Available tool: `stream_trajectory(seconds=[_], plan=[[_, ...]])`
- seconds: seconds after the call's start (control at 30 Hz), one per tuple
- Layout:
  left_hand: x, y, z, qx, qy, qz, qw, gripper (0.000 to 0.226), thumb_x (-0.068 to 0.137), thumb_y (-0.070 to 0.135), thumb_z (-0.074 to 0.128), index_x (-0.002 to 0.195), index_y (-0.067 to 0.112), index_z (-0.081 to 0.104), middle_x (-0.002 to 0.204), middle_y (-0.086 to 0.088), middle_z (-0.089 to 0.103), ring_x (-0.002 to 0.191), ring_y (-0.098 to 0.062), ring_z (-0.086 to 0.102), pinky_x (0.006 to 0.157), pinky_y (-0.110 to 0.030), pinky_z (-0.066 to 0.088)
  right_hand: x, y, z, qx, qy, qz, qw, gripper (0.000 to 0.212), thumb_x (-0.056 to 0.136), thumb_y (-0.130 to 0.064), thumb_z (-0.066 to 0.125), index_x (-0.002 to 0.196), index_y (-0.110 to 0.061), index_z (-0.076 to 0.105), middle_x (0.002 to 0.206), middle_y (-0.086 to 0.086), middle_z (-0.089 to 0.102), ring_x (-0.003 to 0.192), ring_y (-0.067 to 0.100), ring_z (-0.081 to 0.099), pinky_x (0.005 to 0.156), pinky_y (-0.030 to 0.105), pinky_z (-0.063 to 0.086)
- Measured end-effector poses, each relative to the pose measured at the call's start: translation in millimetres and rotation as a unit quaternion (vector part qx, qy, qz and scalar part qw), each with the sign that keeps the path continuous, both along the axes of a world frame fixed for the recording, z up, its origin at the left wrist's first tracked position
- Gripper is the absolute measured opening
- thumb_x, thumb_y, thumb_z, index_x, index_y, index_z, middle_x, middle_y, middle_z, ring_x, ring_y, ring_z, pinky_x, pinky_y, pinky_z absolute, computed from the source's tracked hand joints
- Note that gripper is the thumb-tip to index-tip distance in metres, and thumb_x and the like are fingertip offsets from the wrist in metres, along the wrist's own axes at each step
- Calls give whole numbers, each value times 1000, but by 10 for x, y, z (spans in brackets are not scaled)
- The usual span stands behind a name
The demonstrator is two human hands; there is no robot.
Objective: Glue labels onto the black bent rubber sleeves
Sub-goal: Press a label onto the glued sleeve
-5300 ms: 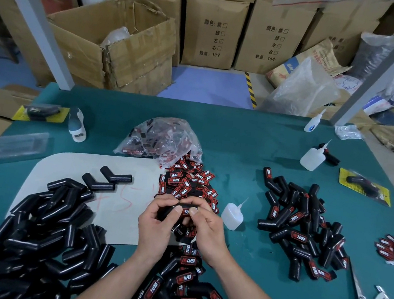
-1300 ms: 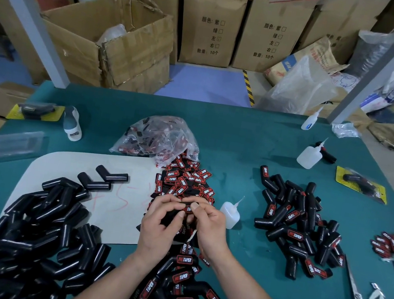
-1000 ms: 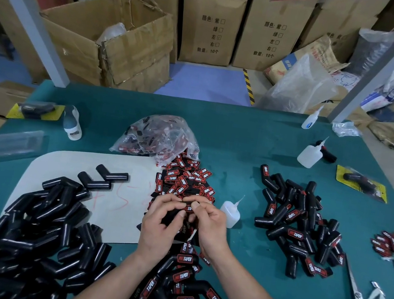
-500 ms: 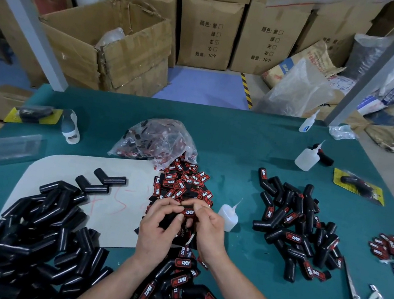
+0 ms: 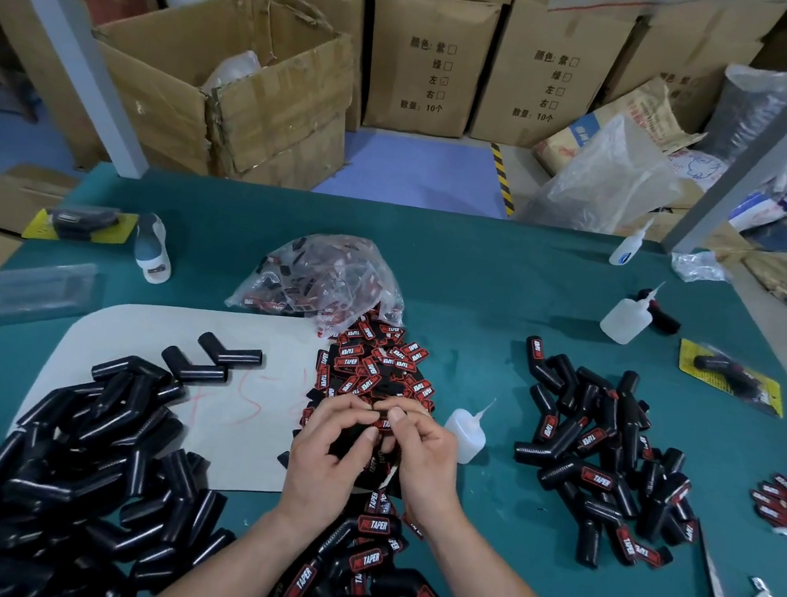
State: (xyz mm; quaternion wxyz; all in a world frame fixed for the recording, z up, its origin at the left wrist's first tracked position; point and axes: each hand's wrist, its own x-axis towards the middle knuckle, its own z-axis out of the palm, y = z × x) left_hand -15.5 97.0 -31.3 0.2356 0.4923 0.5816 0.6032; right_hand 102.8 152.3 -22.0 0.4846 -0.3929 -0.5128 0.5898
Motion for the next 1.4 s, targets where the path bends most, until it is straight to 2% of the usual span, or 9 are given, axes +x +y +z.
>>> stream_trajectory(seconds=[0.2, 0.5, 0.7, 0.83, 1.03, 1.13, 1.2, 1.3, 1.4], plan=[[12, 7, 16, 4, -8, -5, 1000, 24, 90, 26, 68, 106, 44, 68, 114, 13, 65, 112, -16, 64, 98, -16, 45, -15, -24, 32, -3, 16, -9, 1000, 30, 80, -21, 71, 52, -18, 59, 97, 7, 74, 91, 15, 68, 76, 21, 51], [3, -11, -1, -28, -27, 1, 999, 29, 89, 33, 68, 113, 50, 62, 118, 16, 66, 116, -16, 64, 98, -18, 47, 7, -15, -4, -19, 34, 35, 999, 15, 82, -18, 73, 68, -21, 74, 103, 4, 72, 91, 10, 67, 75, 19, 52], [7, -22, 21, -6, 16, -15, 1000, 22, 90, 26, 68, 110, 34, 65, 119, 20, 63, 116, -12, 62, 100, -15, 44, 0, 11, -57, -59, 44, 31, 997, 6, 76, -19, 74, 70, -17, 75, 98, 0, 71, 80, 6, 64, 72, 16, 49], [26, -26, 26, -7, 8, -9, 1000, 22, 89, 27, 67, 109, 37, 65, 118, 19, 63, 115, -12, 63, 99, -15, 44, 1, 16, -99, -61, 37, 27, 997, 5, 76, -19, 75, 71, -17, 75, 98, 1, 72, 80, 8, 65, 71, 17, 50], [20, -17, 63, -16, -44, 20, 999, 26, 87, 25, 71, 105, 43, 67, 114, 14, 66, 113, -16, 64, 98, -17, 46, 0, 48, -112, -64, 44, 43, 996, 42, 83, -23, 69, 82, 18, 63, 108, 12, 71, 79, 10, 61, 73, 25, 48], [29, -21, 92, -32, -80, 32, 996, 36, 85, 17, 72, 103, 49, 69, 113, 16, 69, 113, -11, 65, 98, -14, 45, 12, 17, -39, -52, 42, 63, 996, 21, 82, -17, 69, 91, 0, 76, 110, 9, 70, 77, 10, 61, 70, 24, 50], [29, -20, 110, -39, -100, 34, 994, 36, 85, 15, 71, 102, 47, 71, 112, 19, 70, 111, -4, 65, 96, -11, 45, 26, 6, -16, -37, 29, 72, 996, 15, 83, -10, 69, 95, -8, 78, 111, 5, 68, 89, 13, 65, 76, 24, 51], [3, -19, 101, -52, -123, 33, 990, 39, 89, -1, 74, 101, 36, 74, 112, 18, 71, 110, -3, 66, 94, -9, 45, 33, 15, 14, -28, 13, 88, 996, 15, 87, -2, 67, 98, -6, 77, 111, 3, 66, 104, 19, 65, 86, 28, 52], [0, -25, 92, -66, -129, 33, 989, 42, 89, -8, 72, 104, 30, 73, 114, 18, 72, 111, -2, 65, 95, -9, 45, 46, 14, 47, -22, -5, 93, 995, 15, 89, -1, 65, 100, -4, 75, 111, 1, 65, 103, 15, 63, 81, 25, 52]])
